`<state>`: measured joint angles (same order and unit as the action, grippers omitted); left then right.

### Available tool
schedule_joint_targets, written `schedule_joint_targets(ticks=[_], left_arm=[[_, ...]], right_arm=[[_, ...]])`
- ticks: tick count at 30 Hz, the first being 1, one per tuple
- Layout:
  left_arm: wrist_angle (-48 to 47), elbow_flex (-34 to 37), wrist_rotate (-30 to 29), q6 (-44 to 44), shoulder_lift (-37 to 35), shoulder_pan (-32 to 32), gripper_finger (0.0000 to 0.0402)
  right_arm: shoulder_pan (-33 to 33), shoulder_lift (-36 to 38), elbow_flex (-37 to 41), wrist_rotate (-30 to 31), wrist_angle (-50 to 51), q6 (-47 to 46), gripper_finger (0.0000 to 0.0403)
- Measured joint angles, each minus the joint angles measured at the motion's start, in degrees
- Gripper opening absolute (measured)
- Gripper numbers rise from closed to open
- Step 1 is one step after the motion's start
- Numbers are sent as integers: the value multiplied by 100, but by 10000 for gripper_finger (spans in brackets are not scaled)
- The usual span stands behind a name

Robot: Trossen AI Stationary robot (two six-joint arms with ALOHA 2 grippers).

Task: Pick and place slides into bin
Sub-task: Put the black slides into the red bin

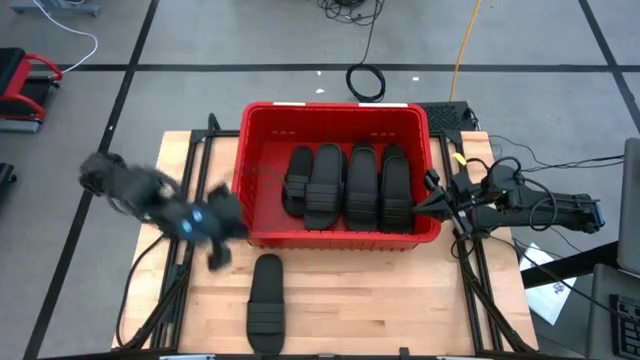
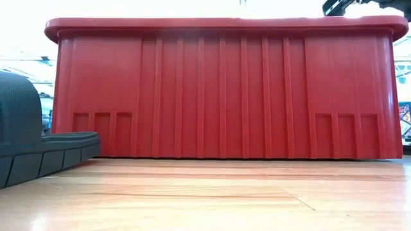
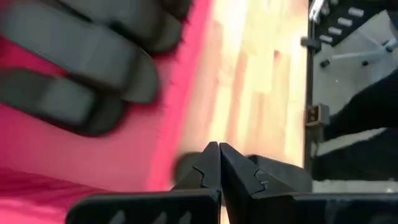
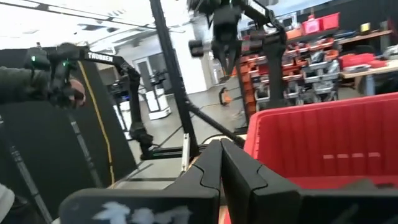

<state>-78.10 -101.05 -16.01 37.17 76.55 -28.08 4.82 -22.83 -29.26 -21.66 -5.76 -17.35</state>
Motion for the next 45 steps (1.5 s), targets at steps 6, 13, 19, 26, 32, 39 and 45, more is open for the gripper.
schedule_joint_targets(ticks=[6,13,19,26,32,39,45], left_arm=[[1383,991,429,1262,599,-562,4],[2264,1405,1494,1012,1318,-738,29],[2001,1645,1663,670,1599,-929,90],[2258,2677,2217,1253,1548,-999,204],[3874,3216,2818,654,1557,-1066,288],[4073,3682,2976,480,1557,-632,316],[5419,4409,3603,624,1559,-276,298]], right_arm=[[0,2,1,-304,0,3,0],[0,2,2,-239,0,76,0],[0,0,2,190,-2,-55,0],[2,0,2,357,-19,-161,0],[2,0,1,355,-26,-283,0],[2,2,2,355,-26,-452,0],[2,0,2,355,-26,-454,0]])
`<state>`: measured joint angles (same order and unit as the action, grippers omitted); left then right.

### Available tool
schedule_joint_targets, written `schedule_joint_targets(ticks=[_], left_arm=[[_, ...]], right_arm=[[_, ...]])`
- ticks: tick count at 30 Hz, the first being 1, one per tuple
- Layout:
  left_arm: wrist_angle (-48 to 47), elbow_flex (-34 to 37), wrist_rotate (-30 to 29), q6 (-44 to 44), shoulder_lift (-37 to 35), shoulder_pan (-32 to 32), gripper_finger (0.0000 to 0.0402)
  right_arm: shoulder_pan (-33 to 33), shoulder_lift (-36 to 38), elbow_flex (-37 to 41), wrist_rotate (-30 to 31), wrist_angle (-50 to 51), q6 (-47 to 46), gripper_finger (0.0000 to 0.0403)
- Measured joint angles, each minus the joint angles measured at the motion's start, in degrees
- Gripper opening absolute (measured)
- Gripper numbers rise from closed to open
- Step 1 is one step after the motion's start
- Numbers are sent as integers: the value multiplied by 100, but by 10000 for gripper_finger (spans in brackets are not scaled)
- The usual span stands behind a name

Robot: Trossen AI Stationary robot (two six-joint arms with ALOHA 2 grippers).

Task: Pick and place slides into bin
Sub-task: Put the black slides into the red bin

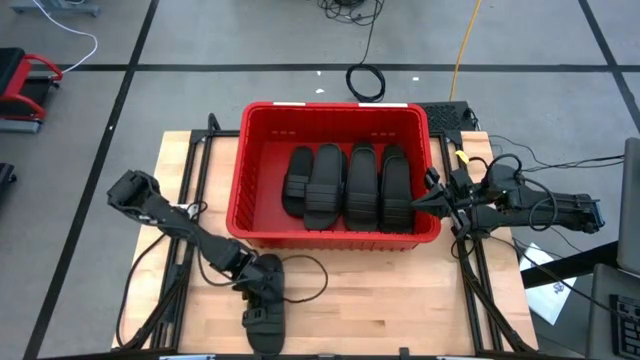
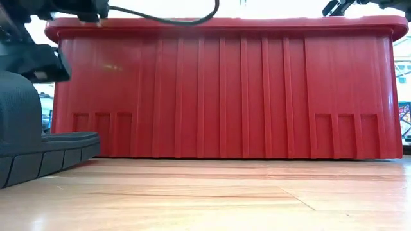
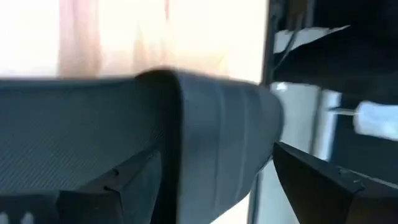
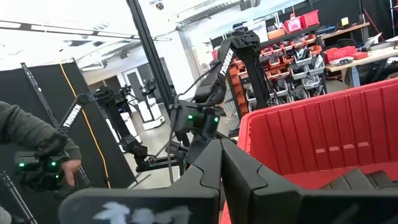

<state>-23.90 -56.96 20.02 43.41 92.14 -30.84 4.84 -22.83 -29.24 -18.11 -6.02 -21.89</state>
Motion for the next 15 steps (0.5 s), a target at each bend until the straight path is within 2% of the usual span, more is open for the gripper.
schedule_joint_targets(ticks=[4,10,15], left_arm=[[746,331,261,193,0,95,284],[812,440,310,184,45,84,256],[960,447,288,188,50,2,214]], right_arm=[[0,2,0,-9,0,2,0],[0,2,-2,-13,0,10,0],[0,0,0,-15,4,103,0]])
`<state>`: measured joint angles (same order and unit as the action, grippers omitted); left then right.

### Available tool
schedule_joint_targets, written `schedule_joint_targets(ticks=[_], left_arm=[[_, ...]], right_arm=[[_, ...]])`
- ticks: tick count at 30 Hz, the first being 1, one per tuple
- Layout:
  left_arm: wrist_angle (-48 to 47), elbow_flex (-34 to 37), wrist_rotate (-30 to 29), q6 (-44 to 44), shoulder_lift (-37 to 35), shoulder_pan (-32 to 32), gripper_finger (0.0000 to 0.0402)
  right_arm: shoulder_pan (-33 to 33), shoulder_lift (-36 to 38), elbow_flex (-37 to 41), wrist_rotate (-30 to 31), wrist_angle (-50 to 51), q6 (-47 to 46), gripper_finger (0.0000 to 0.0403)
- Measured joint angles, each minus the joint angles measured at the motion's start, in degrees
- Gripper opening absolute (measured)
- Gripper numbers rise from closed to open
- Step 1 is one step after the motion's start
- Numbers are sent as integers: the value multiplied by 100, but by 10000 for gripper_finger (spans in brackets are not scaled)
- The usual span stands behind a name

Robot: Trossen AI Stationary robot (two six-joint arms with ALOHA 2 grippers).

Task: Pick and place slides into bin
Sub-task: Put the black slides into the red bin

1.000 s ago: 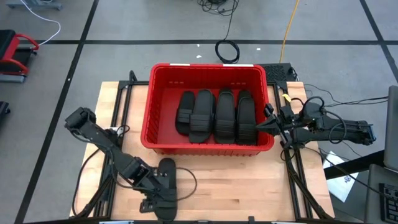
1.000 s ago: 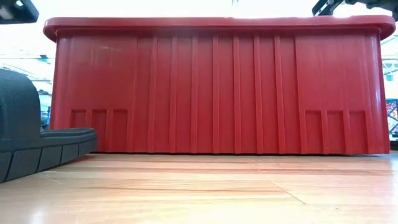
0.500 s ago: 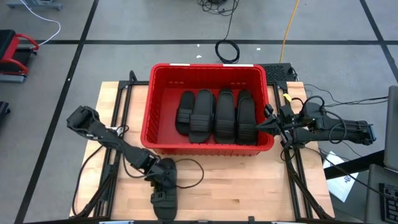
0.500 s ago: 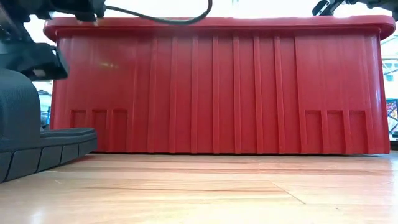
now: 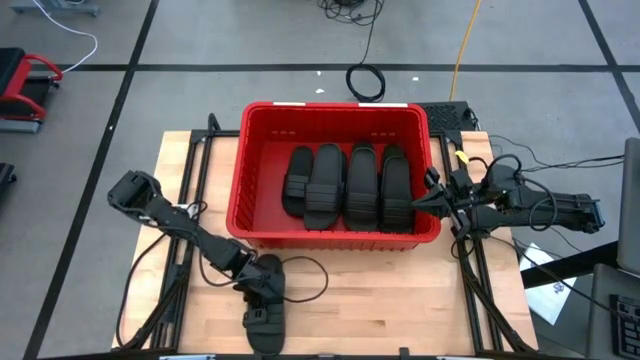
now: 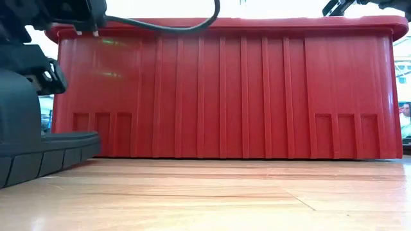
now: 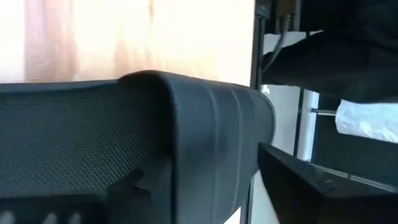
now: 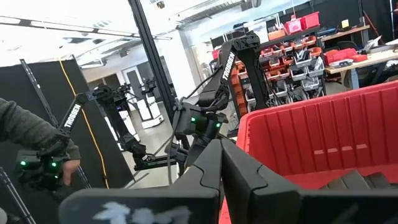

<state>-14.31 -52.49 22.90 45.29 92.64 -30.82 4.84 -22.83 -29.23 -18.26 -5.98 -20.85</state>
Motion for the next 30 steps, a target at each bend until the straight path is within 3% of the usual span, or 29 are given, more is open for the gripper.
schedule_joint_targets(ticks=[2,7,9,16,23,30], left_arm=[[90,0,49,-84,2,-63,182],[361,-16,104,-127,0,-306,47],[512,-75,114,-10,0,-371,15],[114,-967,47,106,-64,-475,5],[-1310,-2699,-724,-56,-81,-924,5],[-1442,-3617,-1766,707,-85,-1478,4]], right_arm=[[0,1,0,0,0,54,0],[0,1,-2,-1,0,73,0],[0,2,0,-2,0,73,0],[0,2,-2,-2,0,76,0],[0,1,-1,1,0,315,0],[0,2,0,4,0,659,0]])
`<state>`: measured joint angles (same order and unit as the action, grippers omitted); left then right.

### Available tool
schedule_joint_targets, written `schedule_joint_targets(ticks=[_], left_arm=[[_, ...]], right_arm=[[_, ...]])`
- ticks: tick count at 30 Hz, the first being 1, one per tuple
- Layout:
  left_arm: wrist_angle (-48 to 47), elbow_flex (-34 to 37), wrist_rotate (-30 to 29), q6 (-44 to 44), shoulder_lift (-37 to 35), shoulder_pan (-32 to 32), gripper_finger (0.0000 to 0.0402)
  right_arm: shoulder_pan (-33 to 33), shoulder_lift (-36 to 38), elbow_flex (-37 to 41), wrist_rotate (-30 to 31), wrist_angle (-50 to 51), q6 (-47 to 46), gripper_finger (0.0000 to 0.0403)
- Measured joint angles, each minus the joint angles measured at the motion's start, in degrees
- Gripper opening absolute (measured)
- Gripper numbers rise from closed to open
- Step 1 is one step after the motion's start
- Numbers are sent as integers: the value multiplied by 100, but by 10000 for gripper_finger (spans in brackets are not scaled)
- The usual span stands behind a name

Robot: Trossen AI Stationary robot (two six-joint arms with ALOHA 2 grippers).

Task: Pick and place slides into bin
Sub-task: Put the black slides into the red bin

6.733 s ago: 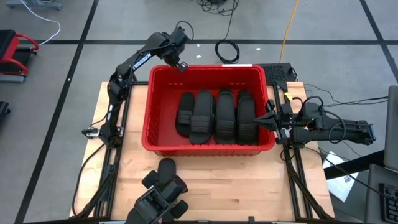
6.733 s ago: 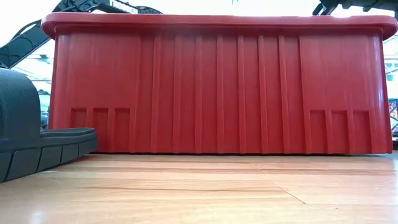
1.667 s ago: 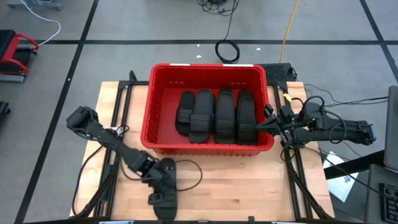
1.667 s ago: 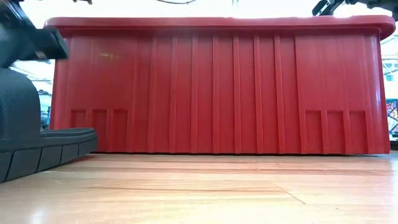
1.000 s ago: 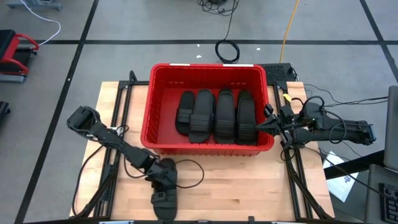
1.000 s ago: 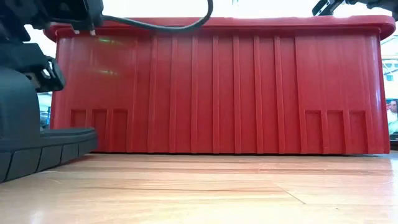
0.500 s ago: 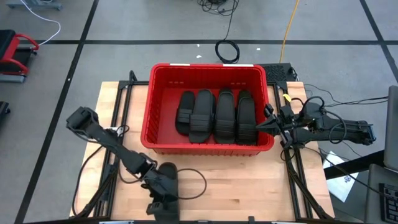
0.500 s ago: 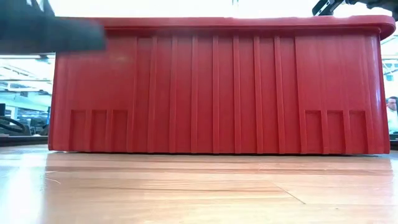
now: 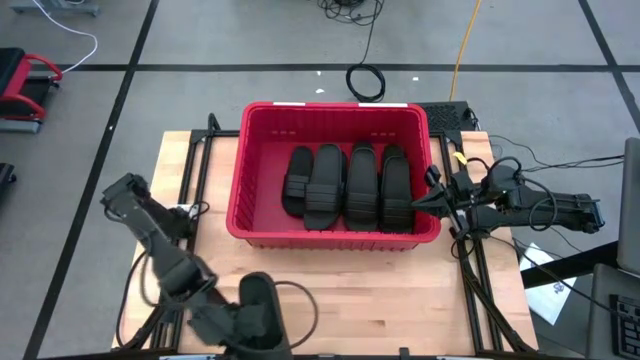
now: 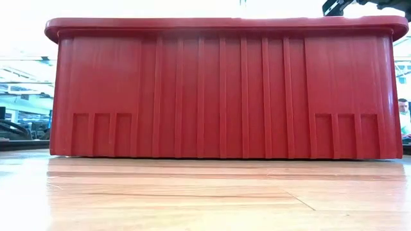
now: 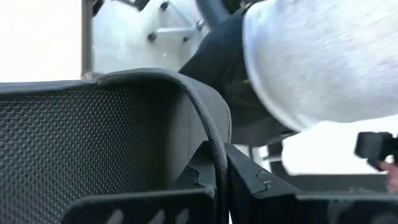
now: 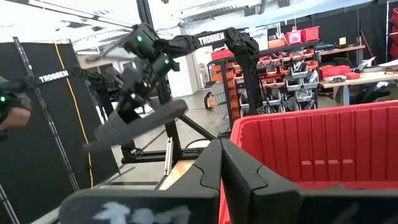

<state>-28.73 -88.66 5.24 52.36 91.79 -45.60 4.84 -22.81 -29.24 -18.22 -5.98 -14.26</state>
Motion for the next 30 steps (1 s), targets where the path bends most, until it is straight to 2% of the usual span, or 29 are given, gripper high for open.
schedule_joint_targets(ticks=[3,5,11,16,19,22,27,30], left_arm=[[-221,-312,-316,214,0,-104,3],[-858,-656,-329,258,0,1,3],[-3363,-1793,686,-117,0,881,2],[-4926,-2631,660,-1300,-2,1647,1],[-5523,-2987,286,-1989,-2,2181,1],[-5711,-3227,-63,-2758,-4,2764,1],[-5716,-3359,-70,-4309,-2,3829,1],[-5902,-3359,-91,-5393,1,4544,1]], right_arm=[[0,0,-2,0,2,10,0],[0,0,-2,-2,0,7,0],[0,-1,0,-4,0,2,0],[0,-1,-1,-7,0,18,0],[0,-2,0,-7,0,48,0],[0,-2,-2,-7,0,168,0],[-2,-2,0,51,0,385,0],[-2,-2,0,358,4,516,0]])
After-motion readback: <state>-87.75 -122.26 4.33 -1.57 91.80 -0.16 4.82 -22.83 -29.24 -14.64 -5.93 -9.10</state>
